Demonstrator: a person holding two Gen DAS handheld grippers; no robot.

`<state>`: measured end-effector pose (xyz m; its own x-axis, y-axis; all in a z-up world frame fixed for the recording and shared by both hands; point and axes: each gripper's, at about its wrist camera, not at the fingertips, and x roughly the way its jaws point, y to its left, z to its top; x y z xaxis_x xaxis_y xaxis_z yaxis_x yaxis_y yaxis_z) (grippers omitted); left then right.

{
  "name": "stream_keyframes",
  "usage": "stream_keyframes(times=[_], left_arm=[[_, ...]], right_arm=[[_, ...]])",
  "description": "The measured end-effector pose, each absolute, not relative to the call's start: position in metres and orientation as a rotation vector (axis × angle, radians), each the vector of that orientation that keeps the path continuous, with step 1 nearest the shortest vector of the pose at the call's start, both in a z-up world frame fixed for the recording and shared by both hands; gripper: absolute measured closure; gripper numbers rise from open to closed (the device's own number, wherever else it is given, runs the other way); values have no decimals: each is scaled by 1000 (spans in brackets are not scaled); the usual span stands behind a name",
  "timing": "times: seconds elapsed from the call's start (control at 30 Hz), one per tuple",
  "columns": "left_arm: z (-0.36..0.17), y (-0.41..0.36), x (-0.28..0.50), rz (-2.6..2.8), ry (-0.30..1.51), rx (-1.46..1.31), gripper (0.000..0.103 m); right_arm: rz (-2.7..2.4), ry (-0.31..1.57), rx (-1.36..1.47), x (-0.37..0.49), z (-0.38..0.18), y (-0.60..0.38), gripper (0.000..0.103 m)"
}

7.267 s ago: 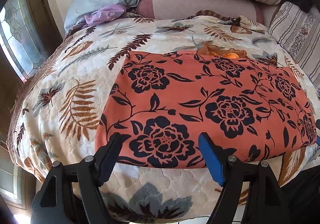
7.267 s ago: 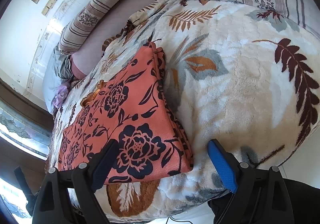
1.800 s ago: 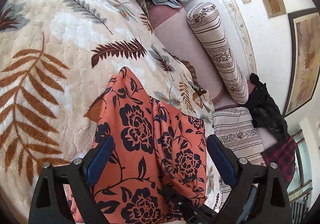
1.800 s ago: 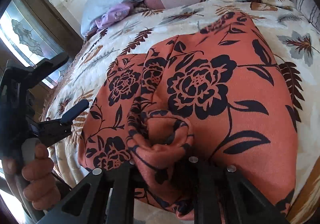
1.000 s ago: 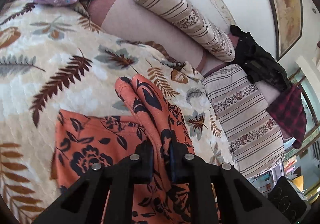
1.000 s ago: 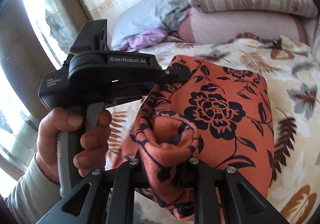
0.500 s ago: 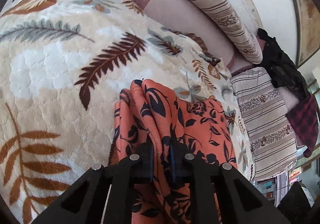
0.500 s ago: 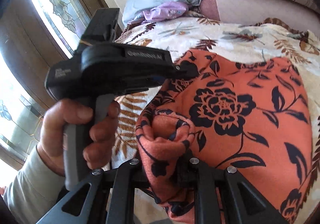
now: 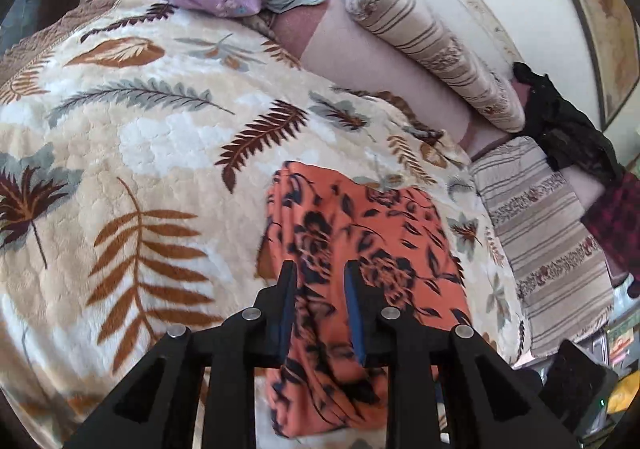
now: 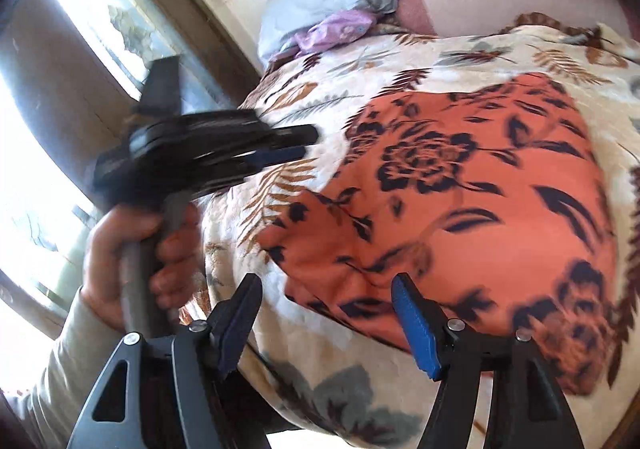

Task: Fold small clothes
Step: 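Hold the blouse with the left gripper while the right gripper pinches a fold, then lower the coral blouse onto the quilt and open both grippers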

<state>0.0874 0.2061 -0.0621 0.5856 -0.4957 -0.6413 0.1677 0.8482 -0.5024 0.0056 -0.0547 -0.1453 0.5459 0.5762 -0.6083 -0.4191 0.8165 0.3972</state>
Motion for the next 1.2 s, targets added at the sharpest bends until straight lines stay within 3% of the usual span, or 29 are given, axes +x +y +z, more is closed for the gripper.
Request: stream_keyframes(times=[0.1, 0.23, 0.33, 0.47, 0.5, 0.57, 0.63, 0.67, 1.0, 1.2], left_arm=[[-66, 183, 69, -403, 928, -365, 79], [-109, 185, 69, -191, 1099, -296, 76], [-98, 193, 62, -76, 1100, -272, 80], [-75, 186, 54, -54, 1049, -226, 77], [-69, 181, 52, -42, 1026, -195, 75], [-58, 168, 51, -20, 983, -137, 60], [-50, 156, 52, 11, 929, -79, 32], [-46, 149, 52, 26, 900, -45, 30], [-46, 109, 72, -28, 872, 39, 30], [-77, 111, 74, -3, 937, 62, 30]], right_arm=[[562, 808, 275, 0, -150, -83, 33], [545, 800, 316, -8, -149, -113, 32], [529, 780, 349, -11, -149, -132, 32], [507, 773, 416, -10, -153, -154, 32], [505, 770, 428, -9, -154, -157, 32], [503, 763, 447, -10, -154, -164, 32], [493, 750, 453, -11, -152, -169, 32], [484, 744, 456, -11, -152, -171, 30], [393, 775, 510, -1, -165, -195, 29], [373, 816, 518, 8, -177, -194, 29]])
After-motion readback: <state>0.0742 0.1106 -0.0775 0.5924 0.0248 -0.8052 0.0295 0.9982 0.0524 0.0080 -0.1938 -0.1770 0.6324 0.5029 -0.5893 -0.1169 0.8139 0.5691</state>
